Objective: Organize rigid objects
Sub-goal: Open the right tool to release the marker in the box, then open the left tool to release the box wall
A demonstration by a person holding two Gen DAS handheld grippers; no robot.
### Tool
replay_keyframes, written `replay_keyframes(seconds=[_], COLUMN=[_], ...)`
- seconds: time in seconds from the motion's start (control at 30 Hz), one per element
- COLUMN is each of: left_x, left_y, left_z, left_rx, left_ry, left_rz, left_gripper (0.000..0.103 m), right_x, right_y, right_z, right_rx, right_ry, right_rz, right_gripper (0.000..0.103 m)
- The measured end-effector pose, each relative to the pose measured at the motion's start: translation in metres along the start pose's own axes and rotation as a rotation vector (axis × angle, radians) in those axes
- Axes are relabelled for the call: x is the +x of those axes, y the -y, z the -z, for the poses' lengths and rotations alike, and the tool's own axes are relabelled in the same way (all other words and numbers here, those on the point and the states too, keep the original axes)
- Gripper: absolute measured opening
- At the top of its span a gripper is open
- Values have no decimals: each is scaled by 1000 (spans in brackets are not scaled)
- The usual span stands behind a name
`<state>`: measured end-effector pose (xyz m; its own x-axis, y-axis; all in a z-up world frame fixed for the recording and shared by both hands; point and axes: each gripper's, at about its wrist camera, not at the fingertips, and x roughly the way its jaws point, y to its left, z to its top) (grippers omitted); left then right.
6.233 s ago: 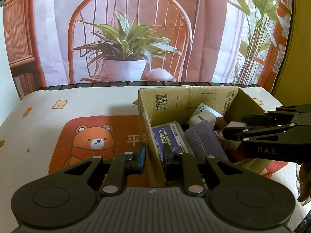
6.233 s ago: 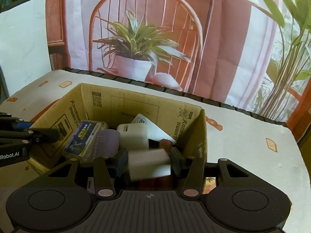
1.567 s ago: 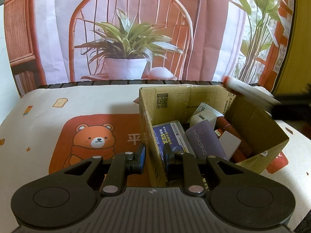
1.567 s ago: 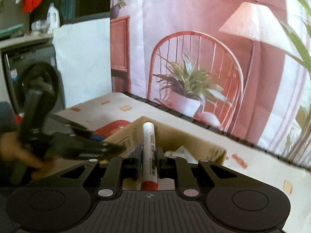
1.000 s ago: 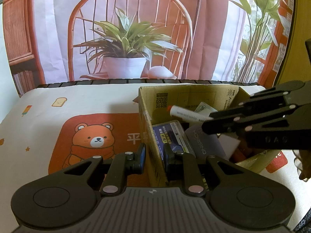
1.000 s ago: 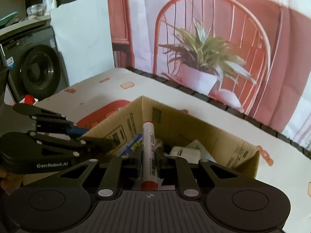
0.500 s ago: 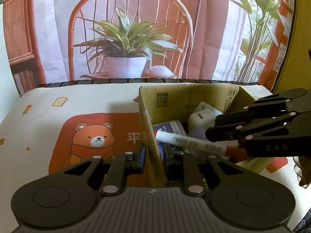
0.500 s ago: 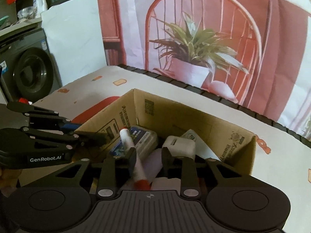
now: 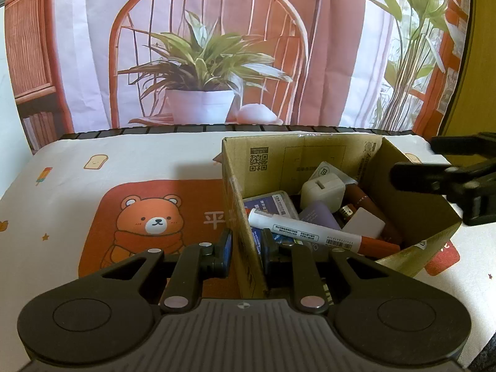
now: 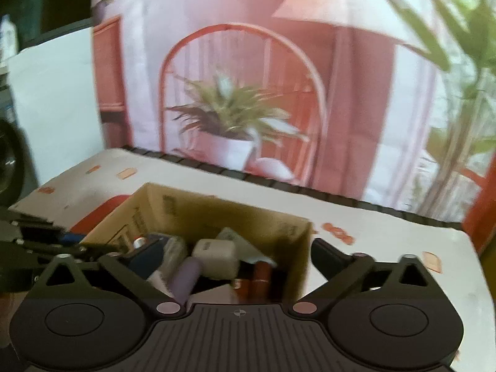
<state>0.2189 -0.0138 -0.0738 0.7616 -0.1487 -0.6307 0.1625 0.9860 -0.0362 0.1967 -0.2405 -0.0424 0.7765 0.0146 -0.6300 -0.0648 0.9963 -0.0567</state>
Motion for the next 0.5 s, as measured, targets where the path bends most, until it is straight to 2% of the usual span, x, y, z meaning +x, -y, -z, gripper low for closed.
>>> replay_keyframes(seconds=[0.23,0.5], left_x=[0,-1], left_y=[1,2], left_z=[-1,-2], left_rx=[-1,0], left_ry=[-8,-15], left_rz=[-7,-16], left_gripper=[22,24], right_x=[-9,-8], right_y=[1,1], right_z=[4,9], right_rx=[67,159], right_ry=[-56,-124], right_rz=[62,89], right_gripper=[103,103])
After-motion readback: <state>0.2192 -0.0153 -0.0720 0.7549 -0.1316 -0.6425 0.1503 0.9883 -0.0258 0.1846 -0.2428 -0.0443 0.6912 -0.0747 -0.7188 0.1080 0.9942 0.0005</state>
